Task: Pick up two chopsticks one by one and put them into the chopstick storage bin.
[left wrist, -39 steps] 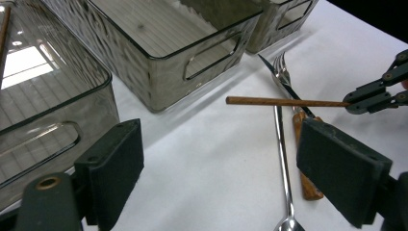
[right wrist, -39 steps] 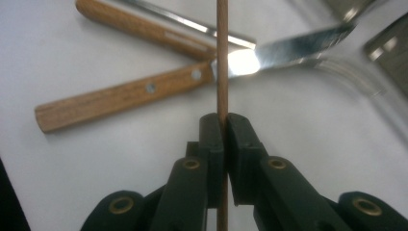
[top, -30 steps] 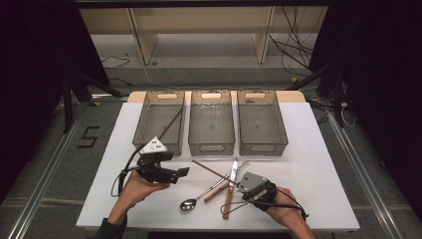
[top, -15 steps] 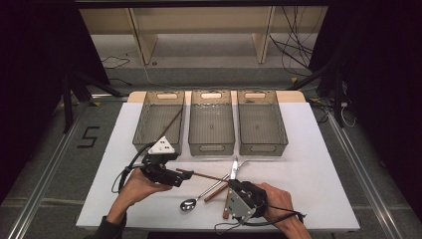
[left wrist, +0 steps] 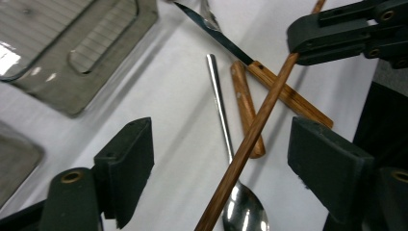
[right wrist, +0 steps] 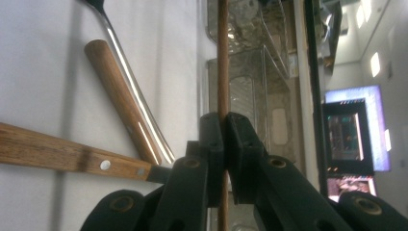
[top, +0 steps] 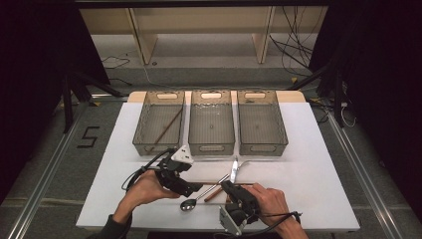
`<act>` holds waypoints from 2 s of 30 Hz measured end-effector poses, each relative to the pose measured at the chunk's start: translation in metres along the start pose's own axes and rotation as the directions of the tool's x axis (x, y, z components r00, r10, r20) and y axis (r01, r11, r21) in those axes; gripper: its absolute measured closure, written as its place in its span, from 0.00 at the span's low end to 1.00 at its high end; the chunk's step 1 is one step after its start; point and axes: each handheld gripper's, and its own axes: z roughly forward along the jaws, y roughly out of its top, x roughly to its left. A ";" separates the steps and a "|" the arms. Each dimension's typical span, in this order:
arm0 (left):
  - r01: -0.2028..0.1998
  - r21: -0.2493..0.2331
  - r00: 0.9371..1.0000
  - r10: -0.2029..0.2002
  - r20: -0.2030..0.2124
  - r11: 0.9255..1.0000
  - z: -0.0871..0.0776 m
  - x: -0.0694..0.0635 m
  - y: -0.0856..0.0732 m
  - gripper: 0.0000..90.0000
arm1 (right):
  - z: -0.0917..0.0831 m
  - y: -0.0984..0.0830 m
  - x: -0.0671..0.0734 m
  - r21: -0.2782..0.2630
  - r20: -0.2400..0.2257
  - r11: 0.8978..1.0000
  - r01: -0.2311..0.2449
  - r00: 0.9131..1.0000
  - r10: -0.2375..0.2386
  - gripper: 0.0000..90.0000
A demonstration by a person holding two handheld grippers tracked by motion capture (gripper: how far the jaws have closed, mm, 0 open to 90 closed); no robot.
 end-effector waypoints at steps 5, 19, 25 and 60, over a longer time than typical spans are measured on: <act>-0.027 0.046 0.999 0.025 0.033 0.999 0.006 -0.003 0.004 0.32 | 0.002 0.002 0.004 0.003 0.008 0.999 0.035 0.999 -0.035 0.96; -0.181 0.131 0.978 0.165 0.125 0.975 0.020 -0.013 0.015 0.59 | 0.006 0.008 0.008 -0.016 -0.001 0.992 0.123 0.992 -0.123 0.96; -0.203 0.163 0.973 0.179 0.146 0.966 0.026 -0.014 0.017 0.70 | 0.007 0.009 0.010 -0.026 -0.004 0.991 0.128 0.992 -0.128 0.96; -0.124 0.144 0.991 0.117 0.061 0.982 0.012 0.019 0.005 0.94 | 0.002 -0.010 -0.001 0.054 0.004 0.991 -0.123 0.992 0.123 0.59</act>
